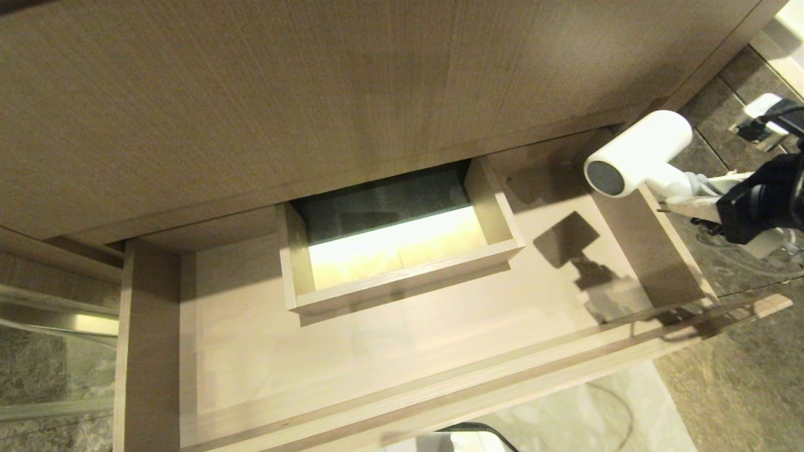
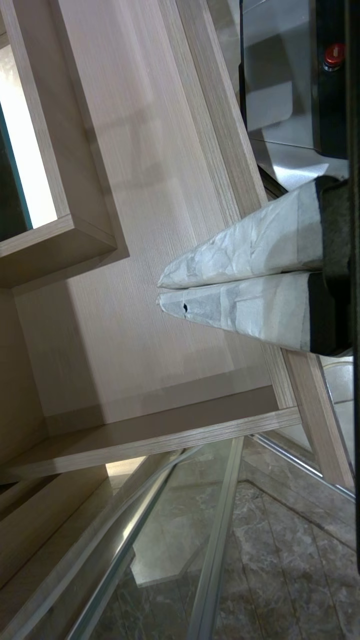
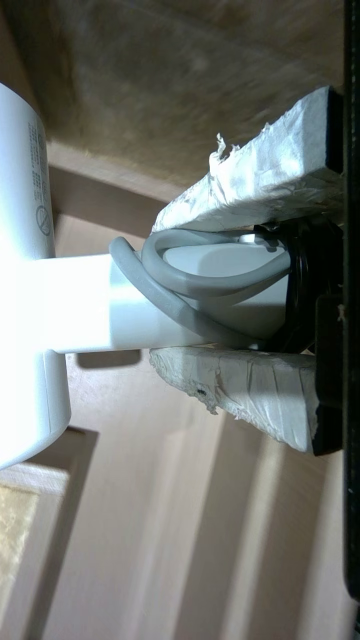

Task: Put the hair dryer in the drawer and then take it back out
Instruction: Place it on the countertop

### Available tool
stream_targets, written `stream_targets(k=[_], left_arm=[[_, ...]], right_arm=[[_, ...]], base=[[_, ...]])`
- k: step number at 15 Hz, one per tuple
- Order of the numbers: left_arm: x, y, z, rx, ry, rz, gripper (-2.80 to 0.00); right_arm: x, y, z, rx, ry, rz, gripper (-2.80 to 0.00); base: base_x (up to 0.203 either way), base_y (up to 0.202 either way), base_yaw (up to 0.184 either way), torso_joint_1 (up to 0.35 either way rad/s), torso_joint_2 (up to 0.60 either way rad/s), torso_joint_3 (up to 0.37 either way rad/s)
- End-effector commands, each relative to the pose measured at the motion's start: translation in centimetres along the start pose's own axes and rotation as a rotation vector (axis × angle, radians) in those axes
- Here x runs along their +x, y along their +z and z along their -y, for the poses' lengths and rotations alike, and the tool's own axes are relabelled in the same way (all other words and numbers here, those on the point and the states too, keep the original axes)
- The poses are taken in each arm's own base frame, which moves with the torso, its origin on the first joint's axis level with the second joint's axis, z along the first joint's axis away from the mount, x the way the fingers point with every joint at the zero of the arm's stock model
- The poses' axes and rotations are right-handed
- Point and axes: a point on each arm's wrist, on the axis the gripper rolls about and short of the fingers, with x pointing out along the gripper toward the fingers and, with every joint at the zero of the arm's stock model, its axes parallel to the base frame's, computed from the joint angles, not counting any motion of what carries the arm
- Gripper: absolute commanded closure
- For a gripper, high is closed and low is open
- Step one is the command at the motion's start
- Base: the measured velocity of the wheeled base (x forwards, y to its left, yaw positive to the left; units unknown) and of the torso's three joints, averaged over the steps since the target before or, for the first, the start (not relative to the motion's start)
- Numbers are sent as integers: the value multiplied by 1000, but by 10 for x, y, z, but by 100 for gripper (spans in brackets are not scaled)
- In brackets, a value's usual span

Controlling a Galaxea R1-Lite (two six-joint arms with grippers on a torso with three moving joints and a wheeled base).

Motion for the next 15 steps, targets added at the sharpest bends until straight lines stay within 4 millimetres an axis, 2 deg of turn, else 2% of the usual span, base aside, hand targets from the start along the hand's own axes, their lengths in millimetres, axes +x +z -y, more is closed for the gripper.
stream_targets(k=[1, 4, 8, 11, 15], left_arm=[[0, 0, 0, 0, 1, -2, 0], [0, 0, 0, 0, 1, -1, 0], [0, 0, 0, 0, 0, -2, 0], [0, 0, 0, 0, 1, -2, 0], [0, 0, 0, 0, 1, -2, 0]], right_arm=[[-65, 6, -15, -27, -60, 84, 0], [-115, -2, -30, -37, -136, 129, 0], [-156, -15, -51, -46, -205, 166, 0], [-168, -21, -60, -48, -217, 175, 0], [-174, -26, -66, -54, -222, 186, 0]], base=[[0, 0, 0, 0, 0, 0], [0, 0, 0, 0, 0, 0], [0, 0, 0, 0, 0, 0], [0, 0, 0, 0, 0, 0], [0, 0, 0, 27, -45, -10]])
